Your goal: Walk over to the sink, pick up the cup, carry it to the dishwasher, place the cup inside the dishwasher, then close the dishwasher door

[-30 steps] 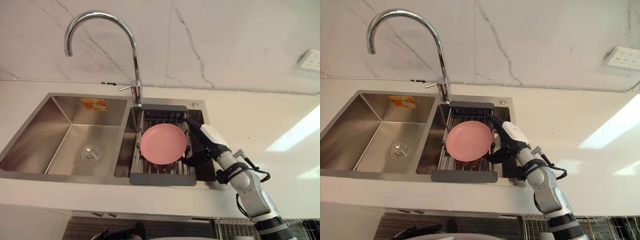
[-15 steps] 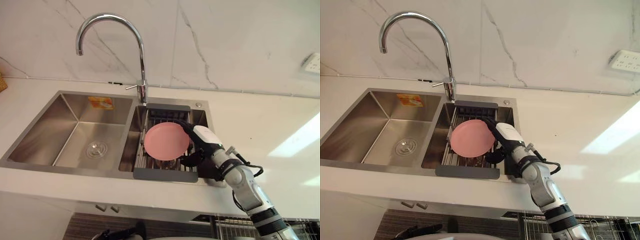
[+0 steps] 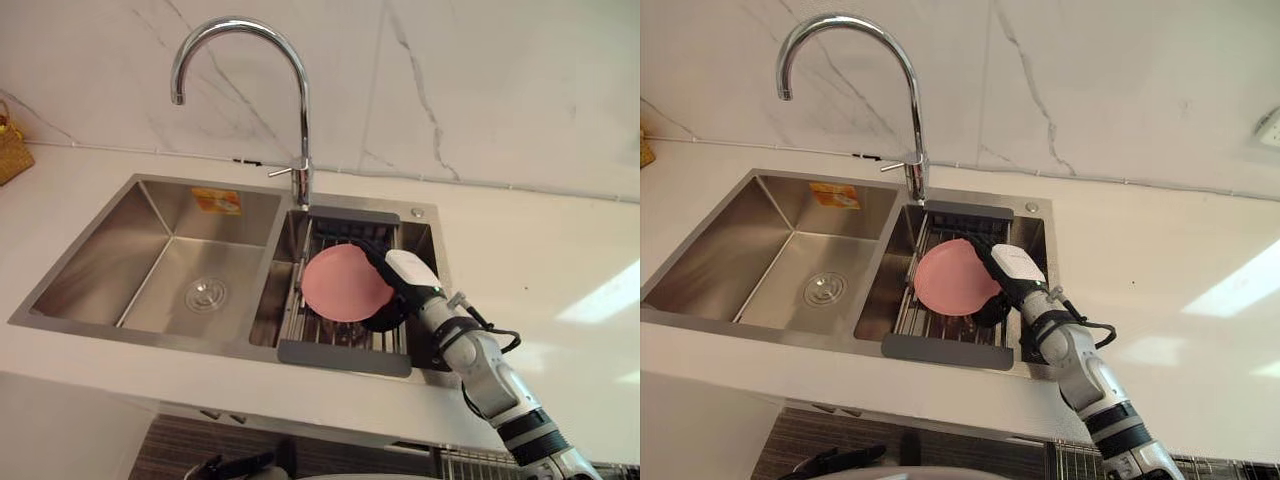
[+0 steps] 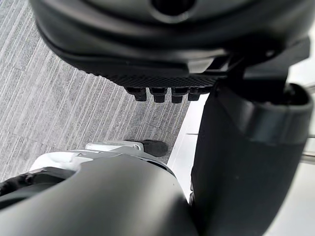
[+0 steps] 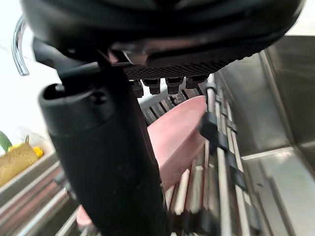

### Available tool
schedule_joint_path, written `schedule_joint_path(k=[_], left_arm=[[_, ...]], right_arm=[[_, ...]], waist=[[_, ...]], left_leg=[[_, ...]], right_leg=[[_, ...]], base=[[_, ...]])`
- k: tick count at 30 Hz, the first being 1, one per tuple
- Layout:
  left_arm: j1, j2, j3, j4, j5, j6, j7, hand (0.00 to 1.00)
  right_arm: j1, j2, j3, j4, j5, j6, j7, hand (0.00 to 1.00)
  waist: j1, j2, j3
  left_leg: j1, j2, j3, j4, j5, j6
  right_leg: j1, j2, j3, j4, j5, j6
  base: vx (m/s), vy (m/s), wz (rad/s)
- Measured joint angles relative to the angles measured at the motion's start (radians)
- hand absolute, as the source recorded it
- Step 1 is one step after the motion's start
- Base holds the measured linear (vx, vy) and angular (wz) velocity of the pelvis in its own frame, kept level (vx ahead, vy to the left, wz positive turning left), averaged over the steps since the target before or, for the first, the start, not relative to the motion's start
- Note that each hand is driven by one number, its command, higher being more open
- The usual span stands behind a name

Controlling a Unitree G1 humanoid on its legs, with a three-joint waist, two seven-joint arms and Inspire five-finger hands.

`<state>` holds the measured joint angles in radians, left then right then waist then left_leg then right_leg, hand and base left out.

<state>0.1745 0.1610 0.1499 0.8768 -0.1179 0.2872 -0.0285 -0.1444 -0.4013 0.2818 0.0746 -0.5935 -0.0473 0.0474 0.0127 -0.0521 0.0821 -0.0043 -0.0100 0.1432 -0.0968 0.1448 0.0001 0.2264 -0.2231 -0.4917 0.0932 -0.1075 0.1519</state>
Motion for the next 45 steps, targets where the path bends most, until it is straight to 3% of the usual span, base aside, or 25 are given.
schedule_joint_path(k=[12, 26, 35, 39, 45], left_arm=[[0.002, -0.017, 0.000, 0.001, 0.001, -0.010, 0.000, 1.00], [0.002, -0.018, 0.000, 0.000, 0.002, -0.031, -0.005, 1.00], [0.002, -0.018, -0.001, 0.002, 0.021, -0.036, -0.006, 1.00], [-0.002, -0.019, 0.000, -0.001, 0.021, -0.047, -0.015, 1.00], [-0.003, -0.018, 0.001, -0.001, 0.021, -0.064, -0.015, 1.00]], right_arm=[[0.000, 0.028, 0.002, 0.044, -0.003, 0.009, -0.150, 1.00], [-0.002, 0.032, 0.016, 0.093, -0.095, 0.022, -0.245, 1.00], [-0.046, 0.012, 0.058, 0.158, -0.146, -0.002, -0.286, 1.00], [-0.066, 0.009, 0.060, 0.174, -0.146, -0.001, -0.318, 1.00], [-0.074, -0.006, 0.075, 0.199, -0.159, 0.001, -0.394, 1.00]], waist=[[-0.002, 0.032, 0.020], [0.013, 0.030, 0.023], [0.014, 0.031, 0.024], [0.022, 0.028, 0.036], [0.030, 0.024, 0.044]], left_leg=[[-0.003, 0.011, -0.009, 0.000, -0.007, -0.005], [-0.018, -0.005, -0.011, 0.000, 0.003, 0.002], [-0.010, -0.003, -0.038, 0.000, 0.004, 0.003], [-0.018, -0.012, -0.029, 0.000, 0.004, 0.003], [-0.022, -0.011, -0.029, 0.000, 0.031, 0.005]], right_leg=[[0.002, 0.011, -0.005, 0.006, 0.000, 0.000], [0.005, 0.000, -0.030, -0.012, -0.002, 0.002], [0.020, 0.007, -0.043, -0.005, -0.005, -0.002], [0.015, 0.003, -0.066, -0.011, -0.046, -0.004], [0.017, 0.002, -0.078, -0.002, -0.047, 0.015]], base=[[-0.05, -0.024, 0.01], [-0.01, -0.015, 0.04], [-0.02, -0.037, 0.04], [-0.06, -0.034, 0.08], [-0.01, -0.034, 0.06]])
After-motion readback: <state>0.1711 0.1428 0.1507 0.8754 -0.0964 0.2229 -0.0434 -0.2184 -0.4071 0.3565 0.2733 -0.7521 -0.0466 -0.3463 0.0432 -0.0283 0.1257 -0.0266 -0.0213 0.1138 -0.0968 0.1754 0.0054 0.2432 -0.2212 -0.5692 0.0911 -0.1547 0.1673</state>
